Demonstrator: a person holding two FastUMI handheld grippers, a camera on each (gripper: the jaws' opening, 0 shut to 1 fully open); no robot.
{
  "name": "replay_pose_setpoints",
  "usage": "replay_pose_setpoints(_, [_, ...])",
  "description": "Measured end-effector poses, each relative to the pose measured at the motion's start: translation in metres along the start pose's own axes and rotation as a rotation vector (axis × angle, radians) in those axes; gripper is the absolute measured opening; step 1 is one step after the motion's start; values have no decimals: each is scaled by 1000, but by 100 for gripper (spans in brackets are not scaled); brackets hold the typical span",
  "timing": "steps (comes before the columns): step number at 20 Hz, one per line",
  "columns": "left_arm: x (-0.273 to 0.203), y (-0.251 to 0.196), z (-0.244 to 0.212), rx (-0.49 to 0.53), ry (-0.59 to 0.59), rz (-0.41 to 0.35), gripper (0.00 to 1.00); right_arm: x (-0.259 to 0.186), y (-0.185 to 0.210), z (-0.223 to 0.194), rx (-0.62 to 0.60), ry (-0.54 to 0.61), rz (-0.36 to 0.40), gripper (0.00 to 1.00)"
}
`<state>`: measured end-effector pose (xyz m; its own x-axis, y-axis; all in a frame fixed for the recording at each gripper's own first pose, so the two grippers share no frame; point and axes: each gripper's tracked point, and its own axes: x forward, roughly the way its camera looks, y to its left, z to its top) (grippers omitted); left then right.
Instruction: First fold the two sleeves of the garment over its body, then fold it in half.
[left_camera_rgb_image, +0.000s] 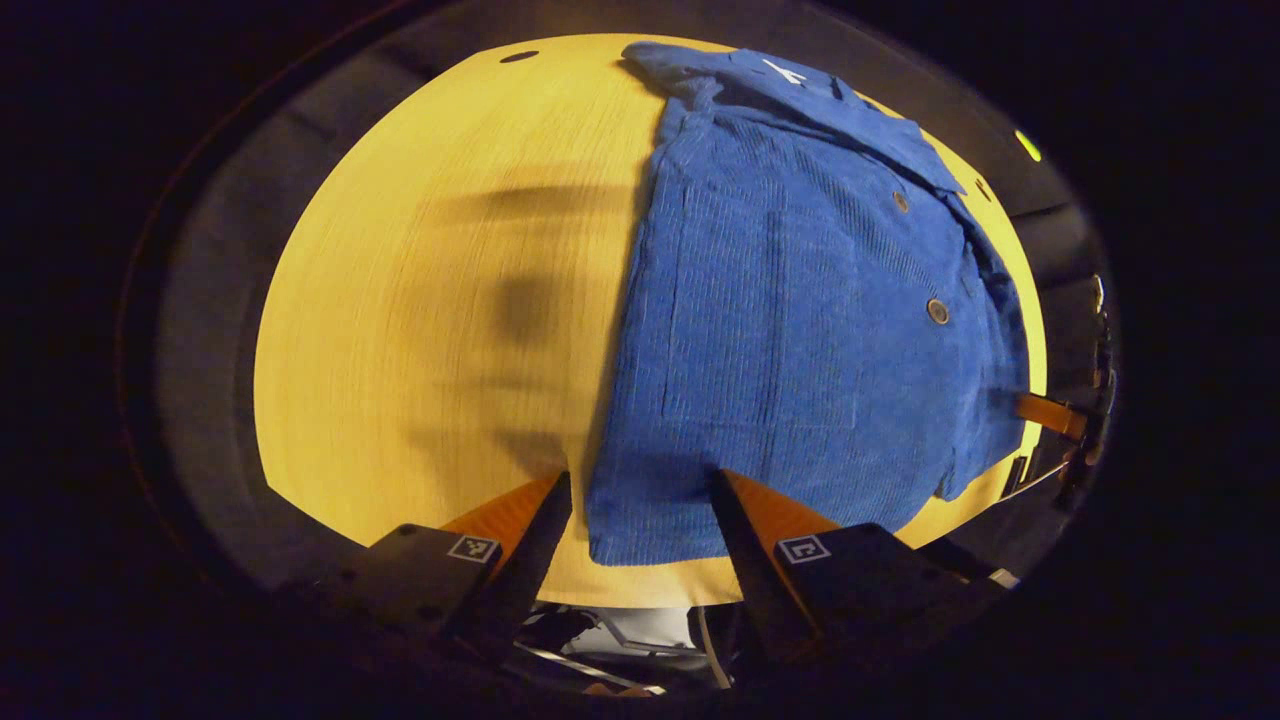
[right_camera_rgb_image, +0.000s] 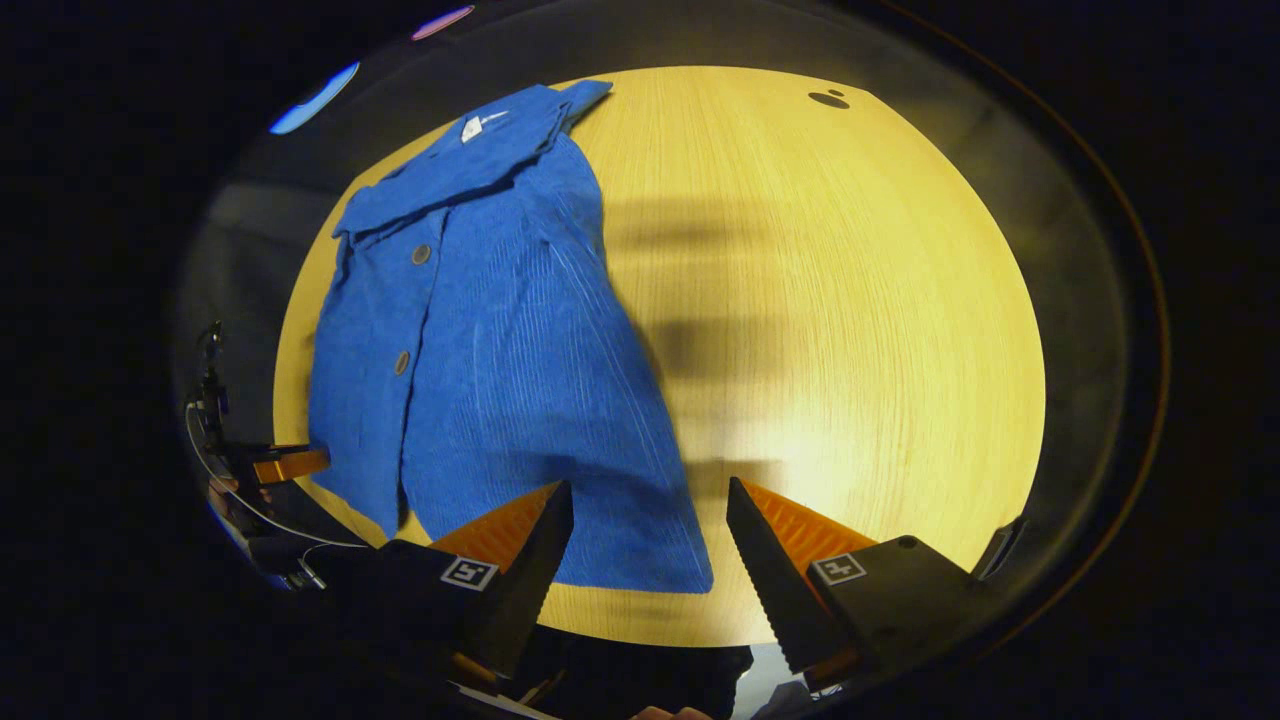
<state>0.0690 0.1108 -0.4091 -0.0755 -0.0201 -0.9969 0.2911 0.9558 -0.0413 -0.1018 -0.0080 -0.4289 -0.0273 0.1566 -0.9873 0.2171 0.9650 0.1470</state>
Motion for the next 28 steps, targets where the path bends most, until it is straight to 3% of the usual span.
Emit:
replay_pose_setpoints(2, [0, -1, -2, 43, 28, 31, 84, 7, 0, -4, -13, 15, -21, 98])
replay_pose_setpoints(9, [0, -2, -4, 9, 72, 34, 84, 25, 0, -13, -82, 102, -108, 96])
replay_pose_setpoints(12, [1, 0, -2, -4, 85, 33, 84, 26, -1, -15, -42, 121, -128, 92])
replay_pose_setpoints(13, [1, 0, -3, -16, 98, 33, 83, 26, -1, -14, -38, 127, -127, 97])
replay_pose_setpoints(15, [0, -3, -2, -71, 135, 24, 84, 25, 0, -16, -32, 161, -124, 96])
replay_pose_setpoints(16, [0, -6, -1, -77, 152, 18, 80, 24, 2, -17, -15, 187, -119, 95])
replay_pose_setpoints(17, [2, -12, -1, -57, 159, 5, 72, 25, 6, -14, 23, 198, -104, 73])
replay_pose_setpoints(19, [0, -24, 4, -23, 169, -28, 37, 26, 16, -16, 68, 242, -50, 30])
replay_pose_setpoints(21, [1, -23, 2, -28, 178, -13, 2, 26, 19, -13, 72, 245, -27, 9])
replay_pose_setpoints(24, [2, -27, 2, -83, 156, -27, 0, 22, 22, -11, 120, 245, 5, 2])
replay_pose_setpoints(28, [-6, -36, -3, -119, 131, -54, 0, -3, 45, 1, 123, 214, 77, 1])
